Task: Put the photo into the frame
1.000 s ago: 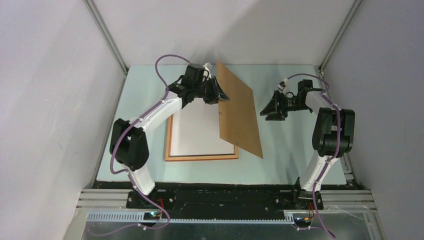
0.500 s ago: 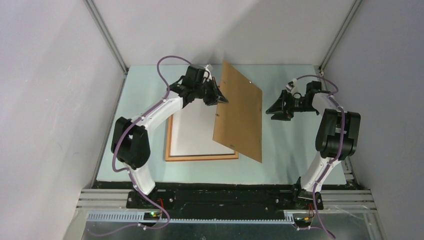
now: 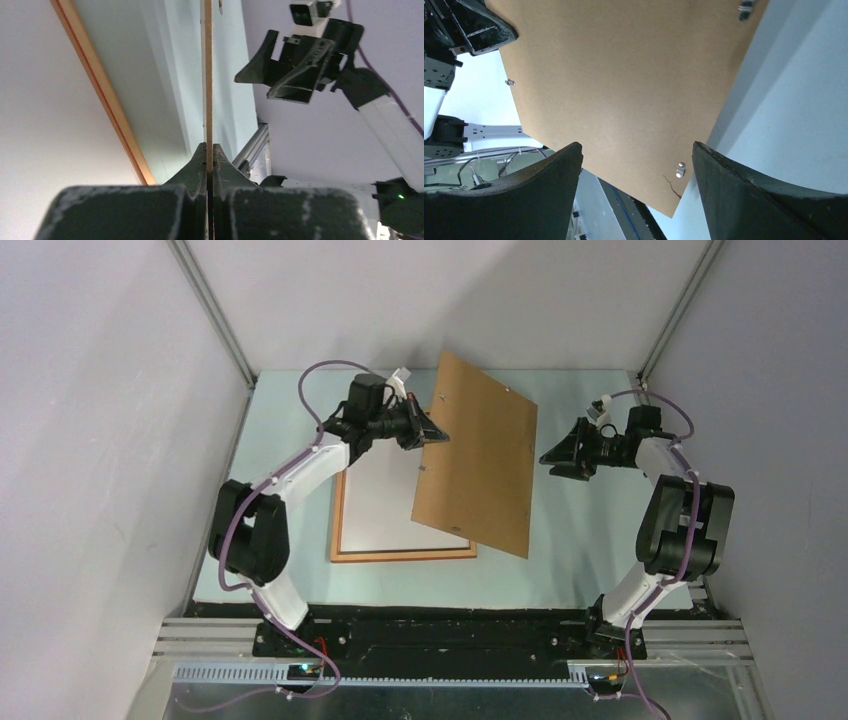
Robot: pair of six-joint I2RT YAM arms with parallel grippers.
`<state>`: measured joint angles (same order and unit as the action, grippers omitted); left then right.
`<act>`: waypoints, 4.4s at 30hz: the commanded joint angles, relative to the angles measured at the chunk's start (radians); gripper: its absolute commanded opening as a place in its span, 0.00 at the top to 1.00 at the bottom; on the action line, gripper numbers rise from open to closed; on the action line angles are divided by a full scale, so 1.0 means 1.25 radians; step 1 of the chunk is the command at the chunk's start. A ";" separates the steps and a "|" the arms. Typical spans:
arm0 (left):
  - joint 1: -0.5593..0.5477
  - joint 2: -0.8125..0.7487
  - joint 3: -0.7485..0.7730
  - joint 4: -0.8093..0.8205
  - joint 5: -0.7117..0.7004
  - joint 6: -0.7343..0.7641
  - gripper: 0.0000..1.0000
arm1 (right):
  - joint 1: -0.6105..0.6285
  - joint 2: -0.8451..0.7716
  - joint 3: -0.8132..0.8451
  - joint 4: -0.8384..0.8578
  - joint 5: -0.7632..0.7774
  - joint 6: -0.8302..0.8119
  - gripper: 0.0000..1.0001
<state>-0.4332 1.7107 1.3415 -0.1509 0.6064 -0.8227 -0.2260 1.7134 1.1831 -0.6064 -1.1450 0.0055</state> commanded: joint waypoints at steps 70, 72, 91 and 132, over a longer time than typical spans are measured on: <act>0.079 -0.191 -0.318 0.454 0.060 -0.065 1.00 | 0.065 -0.168 -0.043 0.306 -0.315 0.212 0.61; 0.079 -0.184 -0.317 0.449 0.058 -0.056 1.00 | 0.066 -0.172 -0.043 0.287 -0.326 0.192 0.61; 0.082 -0.121 -0.321 0.439 0.023 -0.041 1.00 | 0.063 -0.191 0.013 0.050 -0.429 -0.009 0.64; 0.066 -0.174 -0.380 0.470 -0.016 -0.069 1.00 | 0.118 -0.258 -0.060 0.851 -0.270 0.721 0.65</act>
<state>-0.3347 1.4456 0.8951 0.5507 0.6952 -1.0222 -0.1287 1.4982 1.1141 0.1680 -1.2991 0.7078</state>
